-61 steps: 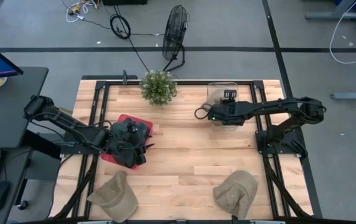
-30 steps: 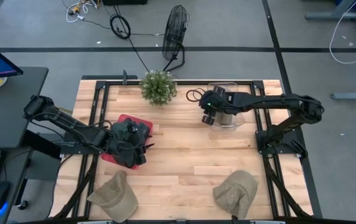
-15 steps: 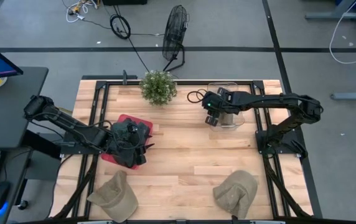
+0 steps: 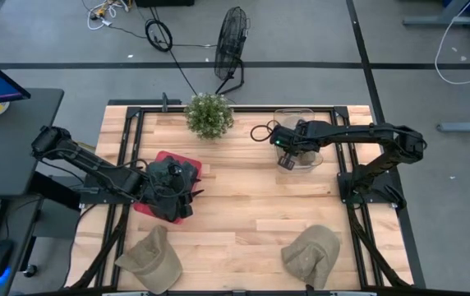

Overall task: Pick & Place hat
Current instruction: Put the top brown cap into the transparent bin, then put the right brown cap into the transparent bin

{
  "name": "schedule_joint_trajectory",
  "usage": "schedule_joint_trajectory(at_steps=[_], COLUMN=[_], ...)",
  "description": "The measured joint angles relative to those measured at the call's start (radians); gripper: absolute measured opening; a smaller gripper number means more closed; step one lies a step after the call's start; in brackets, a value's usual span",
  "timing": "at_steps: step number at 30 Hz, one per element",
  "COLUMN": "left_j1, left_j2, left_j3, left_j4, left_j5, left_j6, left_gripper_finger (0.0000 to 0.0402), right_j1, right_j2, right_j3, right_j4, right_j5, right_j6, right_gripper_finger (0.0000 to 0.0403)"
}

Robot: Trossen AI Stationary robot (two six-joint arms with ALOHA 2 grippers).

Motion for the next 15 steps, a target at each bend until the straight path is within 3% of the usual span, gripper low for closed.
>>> schedule_joint_trajectory(at_steps=[7, 15], left_j1=[0.0, 0.0], left_j2=[0.0, 0.0], left_j3=[0.0, 0.0], left_j4=[0.0, 0.0], left_j5=[0.0, 0.0], left_j6=[0.0, -0.003], left_gripper_finger=[0.0165, 0.0165], right_j1=[0.029, 0.151], right_j2=[-0.006, -0.009], right_j3=[0.008, 0.141], right_j4=[-0.015, -0.194], right_j5=[-0.014, -0.008], right_j6=[0.021, 0.089], right_gripper_finger=[0.0013, 0.0086])
